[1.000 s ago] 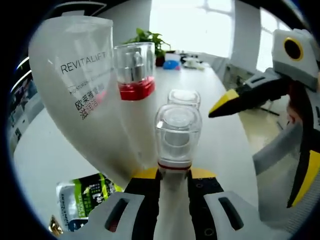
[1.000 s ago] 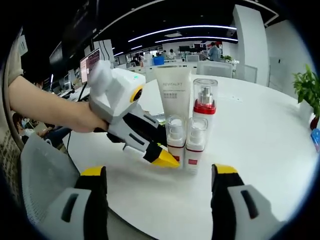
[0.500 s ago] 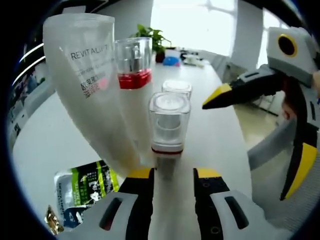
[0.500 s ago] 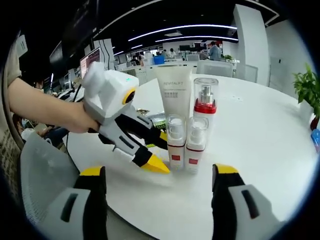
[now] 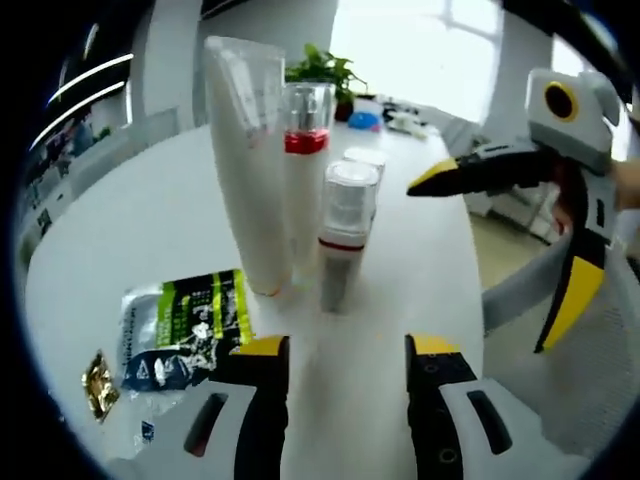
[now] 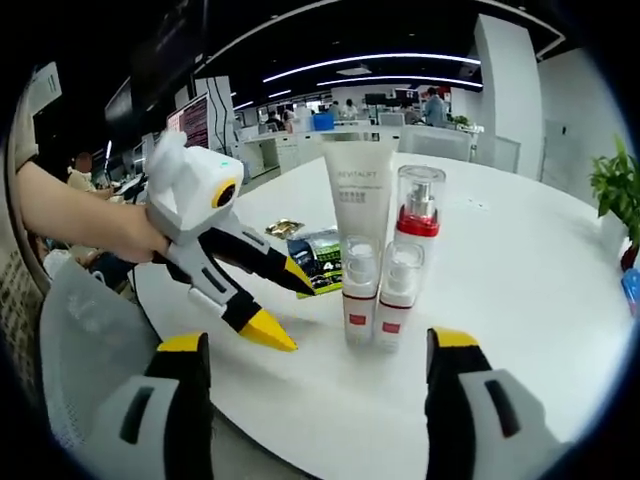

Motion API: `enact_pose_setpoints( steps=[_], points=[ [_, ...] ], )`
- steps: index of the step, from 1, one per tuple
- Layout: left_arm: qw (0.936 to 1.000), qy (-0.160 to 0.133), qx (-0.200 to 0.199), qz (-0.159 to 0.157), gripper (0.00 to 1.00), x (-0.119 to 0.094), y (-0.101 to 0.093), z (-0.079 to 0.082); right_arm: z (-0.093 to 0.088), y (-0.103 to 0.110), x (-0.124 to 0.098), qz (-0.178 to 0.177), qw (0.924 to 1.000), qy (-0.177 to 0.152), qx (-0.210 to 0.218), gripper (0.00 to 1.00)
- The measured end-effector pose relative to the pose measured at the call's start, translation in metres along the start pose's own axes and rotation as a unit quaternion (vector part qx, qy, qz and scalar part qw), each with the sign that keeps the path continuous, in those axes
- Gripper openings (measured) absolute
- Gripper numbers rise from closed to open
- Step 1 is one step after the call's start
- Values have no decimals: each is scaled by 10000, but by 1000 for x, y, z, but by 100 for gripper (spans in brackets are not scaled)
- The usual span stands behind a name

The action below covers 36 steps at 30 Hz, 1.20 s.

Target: Arrange the skincare products in the storage area until every visible bottle or jar stands upright without overlapping.

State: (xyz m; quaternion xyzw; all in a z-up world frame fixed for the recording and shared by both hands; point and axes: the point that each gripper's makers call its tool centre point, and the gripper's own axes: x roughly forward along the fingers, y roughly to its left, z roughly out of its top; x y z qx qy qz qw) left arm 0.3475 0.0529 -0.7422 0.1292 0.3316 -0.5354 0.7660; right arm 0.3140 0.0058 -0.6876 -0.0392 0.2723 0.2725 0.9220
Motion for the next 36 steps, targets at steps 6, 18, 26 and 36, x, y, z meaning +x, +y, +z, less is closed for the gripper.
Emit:
enact_pose_setpoints(
  steps=[6, 18, 26, 36],
  points=[
    [9996, -70, -230, 126, 50, -15, 0, -4, 2, 2, -3, 11, 10000, -34, -29, 90],
    [9954, -124, -825, 479, 66, -49, -6, -22, 5, 8, -12, 43, 9998, -139, -124, 91],
    [9891, -101, -1236, 795, 71, -74, -7, -45, 10, 12, -18, 72, 9996, -221, -138, 91],
    [9788, -265, -1607, 1245, 82, -103, -4, -66, 13, 20, -23, 157, 9994, -263, -174, 91]
  ],
)
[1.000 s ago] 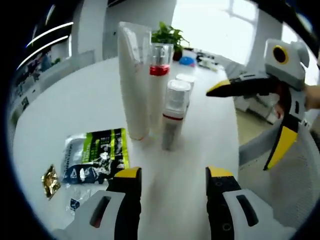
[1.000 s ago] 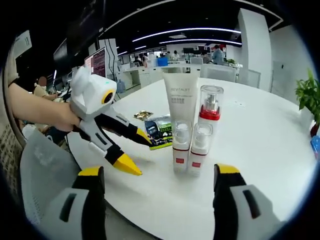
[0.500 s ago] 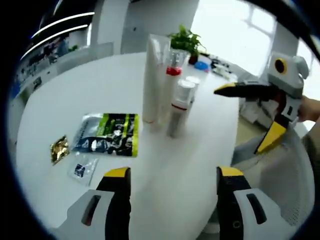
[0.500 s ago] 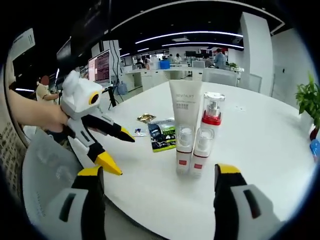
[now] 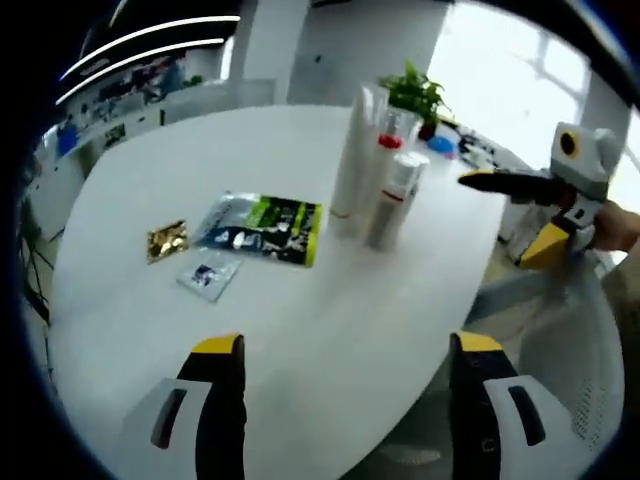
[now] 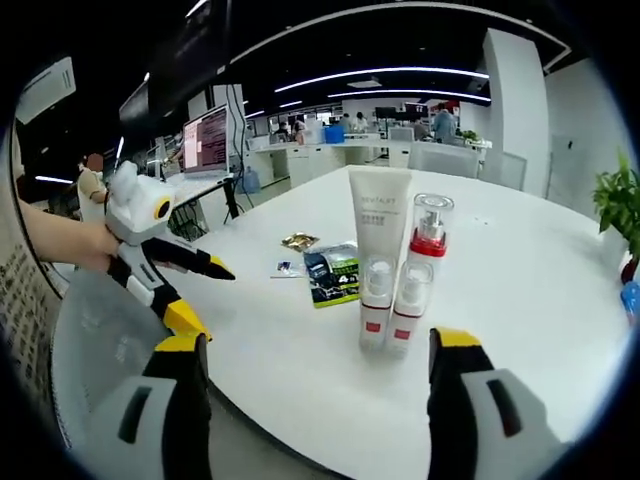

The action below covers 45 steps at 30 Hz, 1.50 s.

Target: Arrange the skincare products in the storage area until every visible bottle or jar stands upright without overlapping.

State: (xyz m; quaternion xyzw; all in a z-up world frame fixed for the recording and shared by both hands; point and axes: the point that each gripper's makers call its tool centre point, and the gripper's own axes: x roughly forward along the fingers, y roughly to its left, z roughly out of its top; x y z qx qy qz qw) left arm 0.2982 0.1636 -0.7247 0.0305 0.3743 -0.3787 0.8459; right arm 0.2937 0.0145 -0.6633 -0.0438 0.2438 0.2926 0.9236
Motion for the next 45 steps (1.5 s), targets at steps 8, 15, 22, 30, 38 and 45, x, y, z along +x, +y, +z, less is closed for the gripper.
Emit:
enact_pose_setpoints(
  steps=[8, 15, 22, 30, 38, 45],
  points=[
    [9991, -76, -323, 249, 86, -22, 7, -15, 0, 4, -2, 92, 10000, -14, 9, 91],
    [9971, -190, -570, 474, 90, -43, 12, -24, -2, 7, -5, 121, 9999, 5, 39, 91],
    [9943, -413, -705, 680, 92, -59, 18, -17, -3, 6, -3, 135, 9999, 24, 60, 91],
    [9936, -394, -736, 766, 92, -61, 21, -19, -4, 4, -2, 77, 10000, 28, 3, 90],
    [9939, -297, -746, 759, 92, -60, 21, -22, -3, 1, -2, 25, 10000, -44, 71, 90],
    [9925, -214, -949, 736, 91, -57, 20, -21, -5, 3, -2, 56, 10000, 5, -15, 89]
  ],
)
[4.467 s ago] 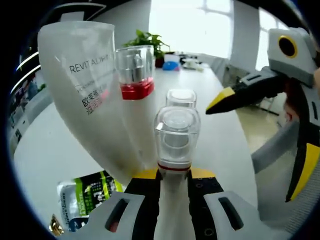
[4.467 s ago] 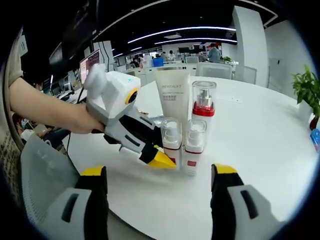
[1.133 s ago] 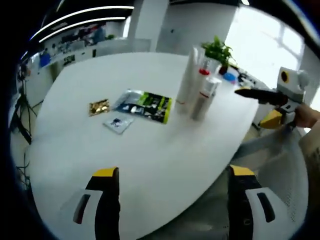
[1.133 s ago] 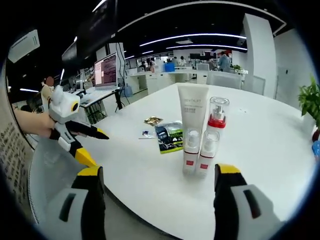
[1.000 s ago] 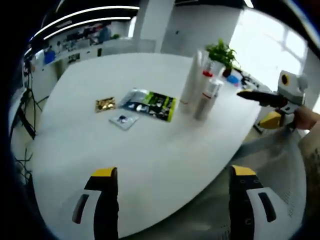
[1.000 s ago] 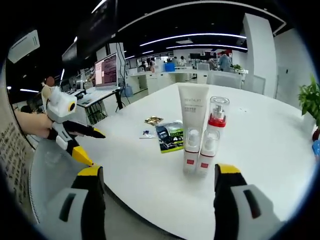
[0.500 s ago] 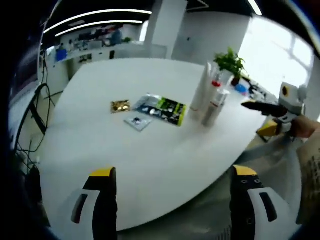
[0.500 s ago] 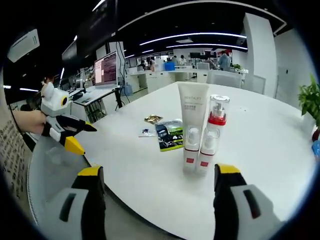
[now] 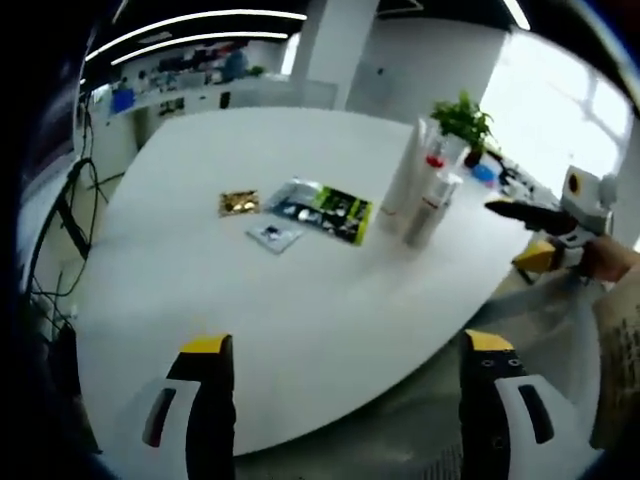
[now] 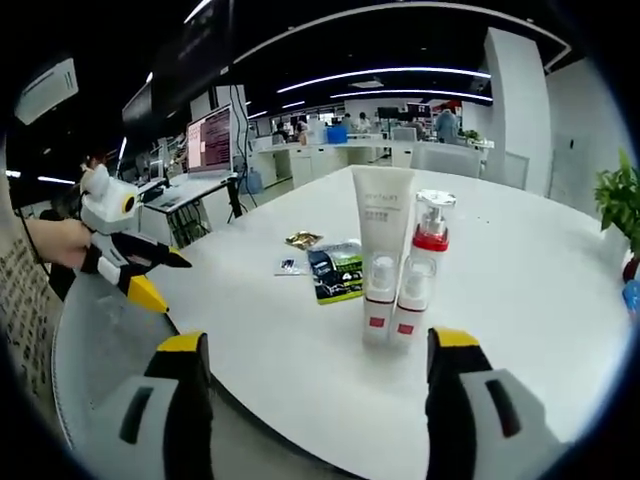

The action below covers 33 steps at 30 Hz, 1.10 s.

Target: Arrange the skincare products in the storage area until every visible bottle or jar stands upright without overlapping.

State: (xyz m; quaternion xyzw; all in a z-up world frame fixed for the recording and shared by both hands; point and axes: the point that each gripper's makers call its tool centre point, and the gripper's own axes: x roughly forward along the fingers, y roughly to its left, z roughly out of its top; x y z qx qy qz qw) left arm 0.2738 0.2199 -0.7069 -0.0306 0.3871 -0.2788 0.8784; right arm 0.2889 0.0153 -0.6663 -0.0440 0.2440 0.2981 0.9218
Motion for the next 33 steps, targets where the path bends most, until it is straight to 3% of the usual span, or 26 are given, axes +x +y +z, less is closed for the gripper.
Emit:
enact_pose_setpoints(
  steps=[24, 33],
  points=[
    [9985, 344, 364, -225, 90, 35, -11, 38, 2, -9, -2, -168, 9996, -118, 174, 90],
    [9959, 479, 677, -359, 90, 62, -17, 58, 0, -11, -2, -218, 9996, -81, 179, 89]
  ],
)
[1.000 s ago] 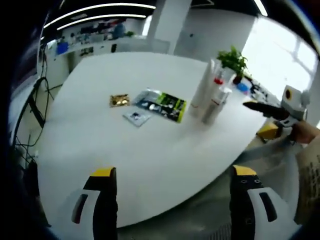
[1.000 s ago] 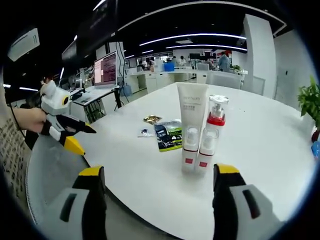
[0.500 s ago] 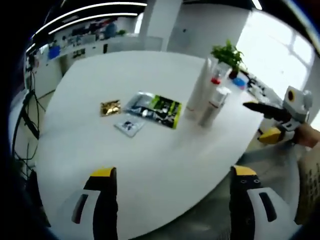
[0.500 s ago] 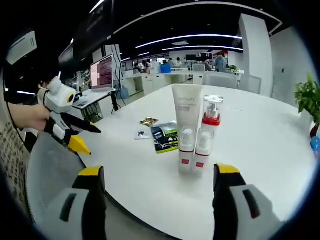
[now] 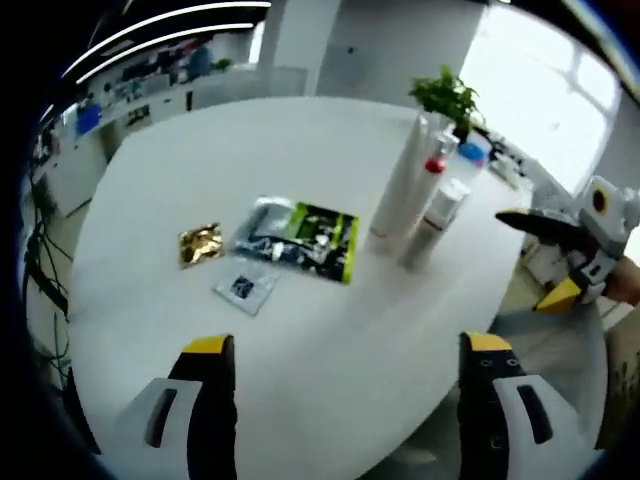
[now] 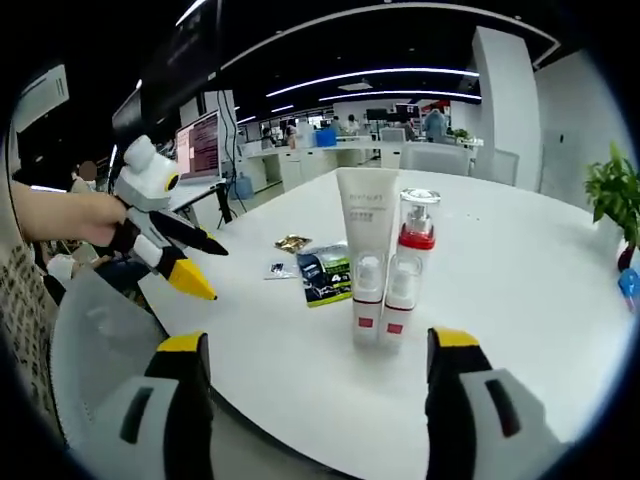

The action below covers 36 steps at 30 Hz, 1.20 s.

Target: Arrange the skincare products in the storage area until every visible bottle or jar stands upright without overlapping.

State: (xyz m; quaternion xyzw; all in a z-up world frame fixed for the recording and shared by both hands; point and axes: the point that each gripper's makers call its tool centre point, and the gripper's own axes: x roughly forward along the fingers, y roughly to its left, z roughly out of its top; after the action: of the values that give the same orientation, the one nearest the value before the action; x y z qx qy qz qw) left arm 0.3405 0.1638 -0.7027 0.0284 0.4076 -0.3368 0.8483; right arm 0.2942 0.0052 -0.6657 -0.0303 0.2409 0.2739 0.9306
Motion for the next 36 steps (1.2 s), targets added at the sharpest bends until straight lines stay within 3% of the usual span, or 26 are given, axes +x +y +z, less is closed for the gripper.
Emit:
enact_pose_setpoints(
  steps=[9, 25, 36],
  points=[
    [9993, 236, 229, -165, 88, 29, 3, 12, -3, -4, 1, -84, 9999, 62, -4, 89],
    [9980, 351, 496, -176, 83, 75, 25, 37, -9, -18, 4, -350, 9992, 128, 160, 89],
    [9967, 397, 700, -89, 81, 107, 39, 53, -13, -14, 5, -394, 9986, 327, -137, 88]
  ],
)
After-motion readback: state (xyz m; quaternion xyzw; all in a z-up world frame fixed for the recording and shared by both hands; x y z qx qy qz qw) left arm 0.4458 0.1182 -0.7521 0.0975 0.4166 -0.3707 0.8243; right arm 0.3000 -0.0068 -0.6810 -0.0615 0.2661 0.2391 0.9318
